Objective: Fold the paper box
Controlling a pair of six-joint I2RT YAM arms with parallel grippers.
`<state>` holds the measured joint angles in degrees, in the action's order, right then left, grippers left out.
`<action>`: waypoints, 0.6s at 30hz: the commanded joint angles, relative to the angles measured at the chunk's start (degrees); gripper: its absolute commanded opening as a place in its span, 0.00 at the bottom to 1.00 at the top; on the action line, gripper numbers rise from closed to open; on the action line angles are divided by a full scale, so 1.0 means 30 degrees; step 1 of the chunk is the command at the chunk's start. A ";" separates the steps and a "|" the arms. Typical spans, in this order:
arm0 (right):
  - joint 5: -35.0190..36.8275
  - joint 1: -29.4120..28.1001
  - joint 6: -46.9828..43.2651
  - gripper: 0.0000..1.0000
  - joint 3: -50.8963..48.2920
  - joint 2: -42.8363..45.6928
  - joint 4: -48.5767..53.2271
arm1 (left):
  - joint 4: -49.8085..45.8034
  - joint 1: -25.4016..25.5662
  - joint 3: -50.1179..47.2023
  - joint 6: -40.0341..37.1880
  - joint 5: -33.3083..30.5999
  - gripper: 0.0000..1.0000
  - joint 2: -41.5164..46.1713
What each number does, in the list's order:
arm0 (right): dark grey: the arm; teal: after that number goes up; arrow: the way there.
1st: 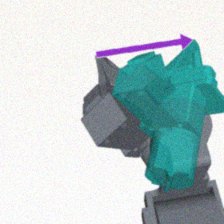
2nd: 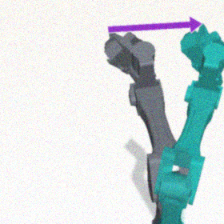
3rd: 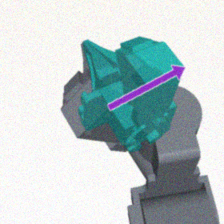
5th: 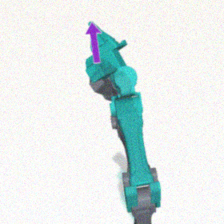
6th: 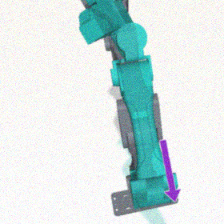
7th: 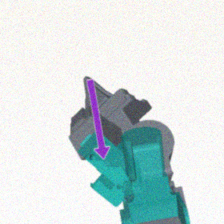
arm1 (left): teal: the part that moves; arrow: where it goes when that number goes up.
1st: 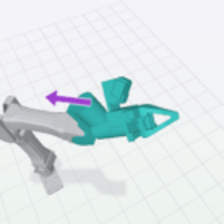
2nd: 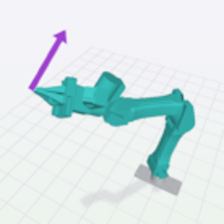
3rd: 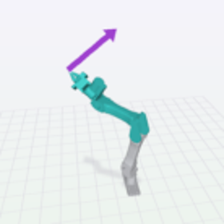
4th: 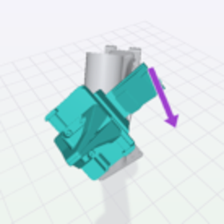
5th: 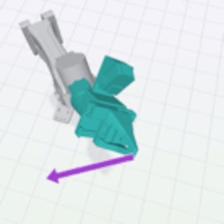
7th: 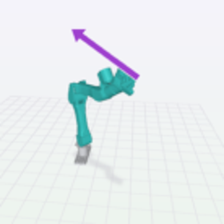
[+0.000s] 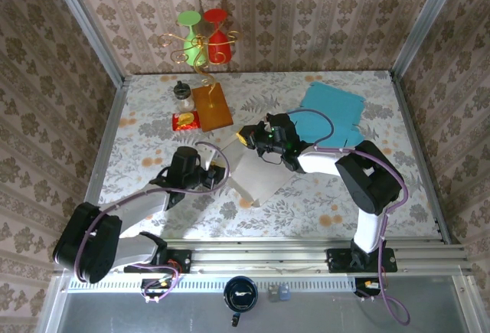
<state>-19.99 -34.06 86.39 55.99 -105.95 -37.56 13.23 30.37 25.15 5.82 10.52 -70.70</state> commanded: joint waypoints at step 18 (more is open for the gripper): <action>0.2585 -0.1063 0.2386 0.00 -0.1490 -0.0847 -0.2553 | 0.2539 0.1038 0.1066 0.2303 -0.4666 0.36 -0.2372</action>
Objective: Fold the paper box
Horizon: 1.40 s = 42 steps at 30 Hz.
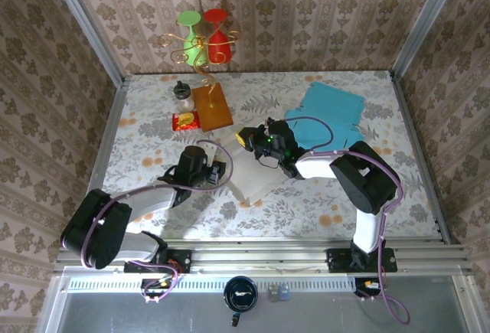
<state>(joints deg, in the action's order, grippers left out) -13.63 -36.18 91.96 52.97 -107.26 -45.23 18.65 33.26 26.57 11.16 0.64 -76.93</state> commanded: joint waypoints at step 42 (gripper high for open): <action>0.2840 -0.1620 0.2221 0.00 -0.0693 -0.0621 -0.0157 | -0.4585 0.2654 0.5259 0.8000 -1.0336 0.00 -0.3740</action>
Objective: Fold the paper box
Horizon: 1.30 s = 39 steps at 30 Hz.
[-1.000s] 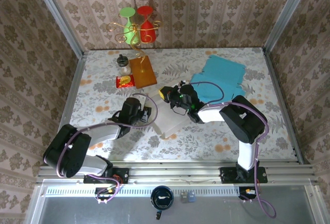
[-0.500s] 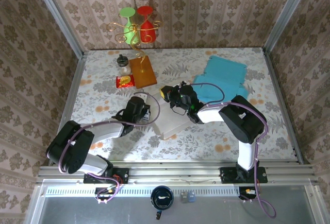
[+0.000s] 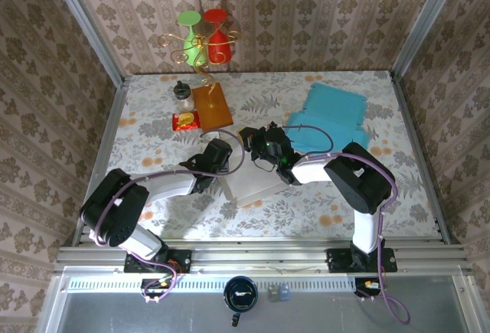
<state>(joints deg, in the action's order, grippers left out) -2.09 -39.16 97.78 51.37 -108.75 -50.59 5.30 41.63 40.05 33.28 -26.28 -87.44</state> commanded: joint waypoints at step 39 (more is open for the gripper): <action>-0.3486 0.6830 -1.1550 0.64 0.4293 1.0630 2.1802 | -0.2354 -0.6259 0.2212 -0.7246 1.0880 0.00 0.3260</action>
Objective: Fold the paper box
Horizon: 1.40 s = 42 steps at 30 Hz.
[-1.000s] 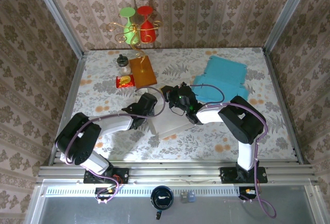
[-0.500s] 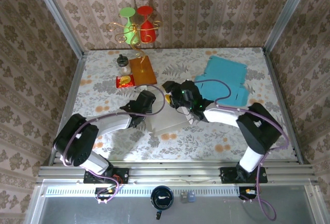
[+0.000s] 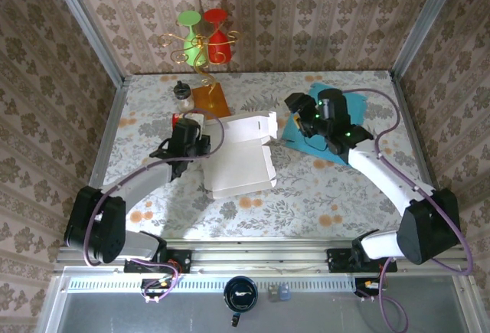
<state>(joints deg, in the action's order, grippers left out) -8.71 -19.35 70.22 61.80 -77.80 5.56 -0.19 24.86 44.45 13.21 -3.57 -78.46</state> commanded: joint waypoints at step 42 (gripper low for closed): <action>-1.4020 0.3306 -1.6455 0.33 0.5487 -0.2851 0.4123 | -0.7500 -0.3824 0.8430 -0.0786 1.7212 0.00 -0.6121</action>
<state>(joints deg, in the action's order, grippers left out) -46.13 -9.15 20.12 76.16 -86.54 19.44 -21.06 13.78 67.72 12.36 45.89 -96.07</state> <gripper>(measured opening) 0.333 0.074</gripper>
